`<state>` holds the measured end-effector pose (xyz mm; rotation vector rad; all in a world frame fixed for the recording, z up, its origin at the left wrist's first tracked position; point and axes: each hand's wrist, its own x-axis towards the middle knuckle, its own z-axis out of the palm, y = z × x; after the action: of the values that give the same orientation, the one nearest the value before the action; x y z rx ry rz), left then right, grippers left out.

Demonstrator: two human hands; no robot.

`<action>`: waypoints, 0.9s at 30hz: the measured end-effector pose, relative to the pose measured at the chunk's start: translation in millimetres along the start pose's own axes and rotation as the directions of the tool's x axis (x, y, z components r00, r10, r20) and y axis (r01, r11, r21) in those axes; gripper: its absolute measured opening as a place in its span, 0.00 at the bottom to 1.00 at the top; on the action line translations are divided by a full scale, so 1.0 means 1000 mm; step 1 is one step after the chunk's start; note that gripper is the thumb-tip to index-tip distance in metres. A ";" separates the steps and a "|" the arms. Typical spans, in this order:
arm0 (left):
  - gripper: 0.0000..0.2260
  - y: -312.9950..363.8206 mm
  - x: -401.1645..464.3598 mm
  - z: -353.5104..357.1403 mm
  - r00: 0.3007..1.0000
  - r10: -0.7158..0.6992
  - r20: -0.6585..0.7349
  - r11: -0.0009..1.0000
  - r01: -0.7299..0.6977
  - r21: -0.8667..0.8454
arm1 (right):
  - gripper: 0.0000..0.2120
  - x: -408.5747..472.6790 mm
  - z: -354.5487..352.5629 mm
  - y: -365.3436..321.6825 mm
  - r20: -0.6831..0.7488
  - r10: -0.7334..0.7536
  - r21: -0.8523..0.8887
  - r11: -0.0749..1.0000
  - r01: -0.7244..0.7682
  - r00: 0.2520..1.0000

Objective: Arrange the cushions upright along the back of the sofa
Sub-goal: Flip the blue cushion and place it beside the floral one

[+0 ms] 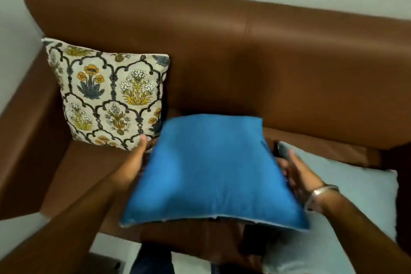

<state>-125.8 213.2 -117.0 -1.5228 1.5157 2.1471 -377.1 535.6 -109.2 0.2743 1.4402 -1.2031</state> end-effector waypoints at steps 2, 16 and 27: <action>0.41 0.016 -0.006 -0.006 0.980 -0.155 -0.126 0.985 0.144 -0.096 | 0.38 -0.024 -0.015 -0.016 0.101 -0.118 0.239 0.967 0.091 0.988; 0.36 0.035 0.091 0.077 0.961 0.213 -0.177 0.967 -0.233 -0.100 | 0.17 0.111 0.025 0.004 -0.273 -0.523 -0.133 0.852 0.507 0.807; 0.37 0.012 0.121 0.062 0.225 0.573 0.788 -0.656 -0.450 0.606 | 0.36 0.127 0.065 -0.003 0.733 -0.601 -0.671 -0.715 0.196 0.319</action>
<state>-233.0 202.0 -201.1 0.3546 3.3343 -0.1071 -377.6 426.4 -200.7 -2.2097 2.4670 -0.1454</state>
